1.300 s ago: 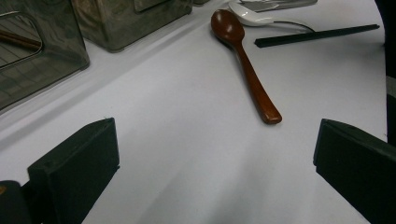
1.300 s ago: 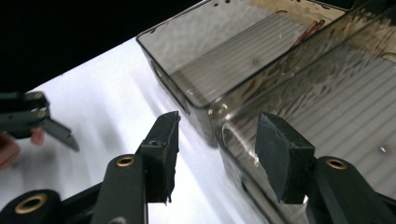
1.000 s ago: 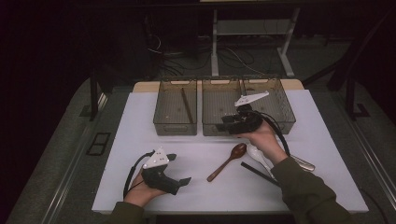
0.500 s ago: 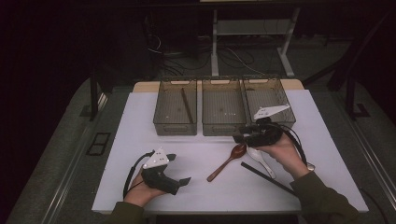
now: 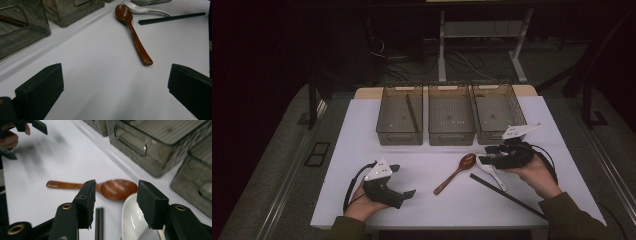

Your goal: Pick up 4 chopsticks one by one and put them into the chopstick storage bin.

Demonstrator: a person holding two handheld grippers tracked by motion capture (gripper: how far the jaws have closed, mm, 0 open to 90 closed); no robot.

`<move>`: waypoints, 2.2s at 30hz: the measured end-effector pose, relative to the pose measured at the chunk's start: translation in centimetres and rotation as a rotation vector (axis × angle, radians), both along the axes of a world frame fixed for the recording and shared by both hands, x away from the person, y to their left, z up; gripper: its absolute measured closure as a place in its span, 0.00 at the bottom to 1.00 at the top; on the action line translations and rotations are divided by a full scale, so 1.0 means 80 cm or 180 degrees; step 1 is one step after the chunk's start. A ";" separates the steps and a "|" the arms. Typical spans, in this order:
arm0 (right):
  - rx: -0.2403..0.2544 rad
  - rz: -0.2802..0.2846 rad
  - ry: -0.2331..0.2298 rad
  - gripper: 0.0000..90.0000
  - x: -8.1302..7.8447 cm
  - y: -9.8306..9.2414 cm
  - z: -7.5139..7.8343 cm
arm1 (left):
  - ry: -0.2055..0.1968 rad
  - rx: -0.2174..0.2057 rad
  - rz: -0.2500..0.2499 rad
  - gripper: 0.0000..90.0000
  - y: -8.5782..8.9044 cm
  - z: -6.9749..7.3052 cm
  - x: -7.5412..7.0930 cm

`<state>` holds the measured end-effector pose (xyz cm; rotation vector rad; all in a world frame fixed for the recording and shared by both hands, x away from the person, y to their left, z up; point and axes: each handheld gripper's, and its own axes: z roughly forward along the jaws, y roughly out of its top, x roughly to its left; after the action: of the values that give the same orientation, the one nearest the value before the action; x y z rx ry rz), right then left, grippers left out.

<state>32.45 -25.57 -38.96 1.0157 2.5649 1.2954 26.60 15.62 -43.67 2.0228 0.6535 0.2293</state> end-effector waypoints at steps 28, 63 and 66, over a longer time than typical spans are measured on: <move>-0.0378 -0.0025 0.0125 0.52 -0.054 -0.066 -0.006 | 0.0006 0.0016 -0.0007 0.00 0.000 0.000 0.000; -0.1746 0.0531 0.0733 0.87 -0.086 -0.058 -0.028 | 0.0006 0.0033 -0.0010 0.00 -0.001 0.000 0.000; -0.1811 0.0578 0.0736 0.88 -0.086 -0.057 -0.030 | 0.0000 0.0029 -0.0010 0.00 -0.001 0.000 0.000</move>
<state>25.55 -30.10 -41.33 0.8651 2.9817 0.4205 26.56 15.50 -43.71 2.0324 0.6503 0.2307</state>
